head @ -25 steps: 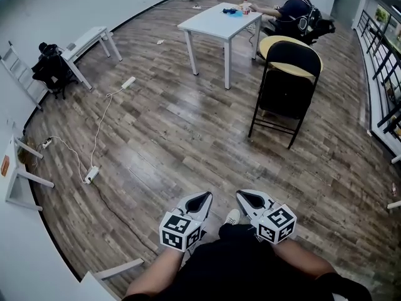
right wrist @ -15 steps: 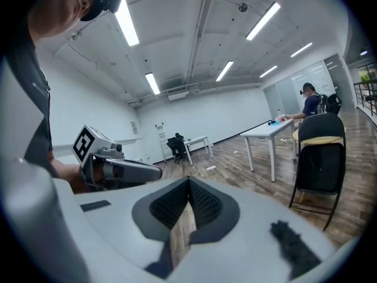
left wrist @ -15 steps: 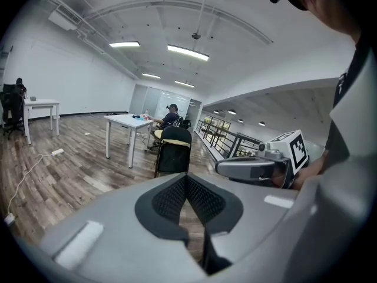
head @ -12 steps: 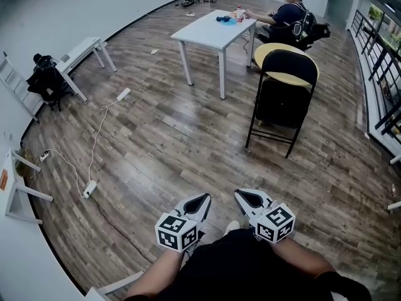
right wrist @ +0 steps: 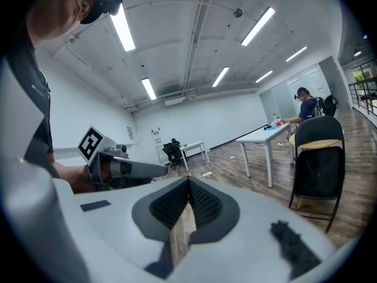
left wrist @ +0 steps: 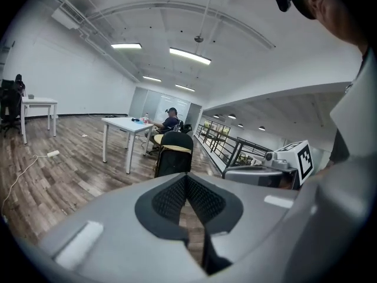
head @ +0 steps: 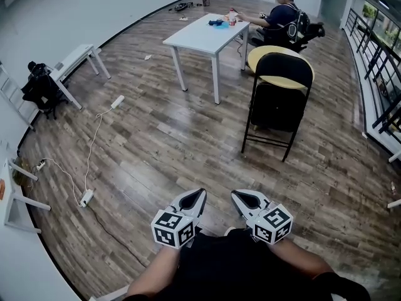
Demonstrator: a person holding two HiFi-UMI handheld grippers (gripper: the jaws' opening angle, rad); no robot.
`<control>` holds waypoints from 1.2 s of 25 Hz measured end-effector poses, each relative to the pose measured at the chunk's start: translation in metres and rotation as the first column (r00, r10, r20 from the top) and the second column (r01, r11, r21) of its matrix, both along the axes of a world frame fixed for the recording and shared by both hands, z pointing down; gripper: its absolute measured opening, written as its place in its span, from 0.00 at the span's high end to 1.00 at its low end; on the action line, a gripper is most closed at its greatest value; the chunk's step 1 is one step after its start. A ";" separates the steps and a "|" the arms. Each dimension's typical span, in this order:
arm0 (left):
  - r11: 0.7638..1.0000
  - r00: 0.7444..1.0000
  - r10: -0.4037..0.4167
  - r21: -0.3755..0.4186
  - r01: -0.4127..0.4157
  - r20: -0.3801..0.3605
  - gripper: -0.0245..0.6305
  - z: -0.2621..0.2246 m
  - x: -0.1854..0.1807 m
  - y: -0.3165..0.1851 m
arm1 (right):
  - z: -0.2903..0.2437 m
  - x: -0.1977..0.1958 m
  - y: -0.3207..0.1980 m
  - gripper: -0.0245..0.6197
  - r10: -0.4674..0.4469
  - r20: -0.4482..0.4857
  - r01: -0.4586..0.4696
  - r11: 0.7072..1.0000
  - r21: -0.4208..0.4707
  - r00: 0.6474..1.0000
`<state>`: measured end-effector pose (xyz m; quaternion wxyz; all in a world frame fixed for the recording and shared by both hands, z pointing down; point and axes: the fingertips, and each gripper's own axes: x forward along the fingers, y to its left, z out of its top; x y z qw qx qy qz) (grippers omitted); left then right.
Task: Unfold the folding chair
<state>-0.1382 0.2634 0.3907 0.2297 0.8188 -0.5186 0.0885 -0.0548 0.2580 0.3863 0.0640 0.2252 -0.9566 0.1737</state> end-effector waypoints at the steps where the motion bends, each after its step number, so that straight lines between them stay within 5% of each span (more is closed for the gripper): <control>1: 1.000 1.000 0.005 0.002 -0.005 -0.004 0.95 -0.001 0.002 -0.003 | 0.001 0.002 0.000 0.97 0.003 -0.002 -0.003 1.000 0.000 1.000; 14: 0.991 0.991 0.129 -0.040 -0.128 0.035 0.95 0.019 0.032 -0.016 | 0.020 0.046 -0.013 0.97 0.146 -0.006 -0.147 0.988 -0.052 0.989; 30: 0.976 0.977 0.211 -0.055 -0.210 0.022 0.95 0.034 0.033 -0.048 | 0.031 0.044 -0.033 0.97 0.205 -0.066 -0.209 0.976 -0.068 0.977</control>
